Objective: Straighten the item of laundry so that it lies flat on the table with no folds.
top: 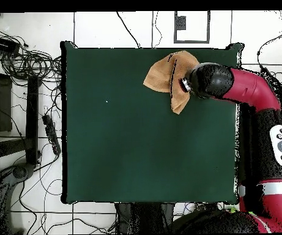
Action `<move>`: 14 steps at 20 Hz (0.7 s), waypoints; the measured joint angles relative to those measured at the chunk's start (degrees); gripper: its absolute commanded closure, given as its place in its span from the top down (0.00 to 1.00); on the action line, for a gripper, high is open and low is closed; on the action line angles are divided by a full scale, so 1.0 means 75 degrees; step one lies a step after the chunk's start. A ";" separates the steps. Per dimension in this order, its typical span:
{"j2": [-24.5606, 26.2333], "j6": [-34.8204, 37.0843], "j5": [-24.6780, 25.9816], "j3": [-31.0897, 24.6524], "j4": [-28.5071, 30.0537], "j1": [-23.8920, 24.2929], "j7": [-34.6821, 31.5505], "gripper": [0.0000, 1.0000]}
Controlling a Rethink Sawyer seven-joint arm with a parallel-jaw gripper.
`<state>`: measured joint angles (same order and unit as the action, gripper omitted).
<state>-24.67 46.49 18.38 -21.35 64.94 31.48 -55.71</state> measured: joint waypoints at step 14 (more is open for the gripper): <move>0.0049 -0.0535 -0.0333 0.0015 0.0922 0.0017 0.0000 1.00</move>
<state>-24.31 42.48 15.88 -21.23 71.86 31.61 -55.71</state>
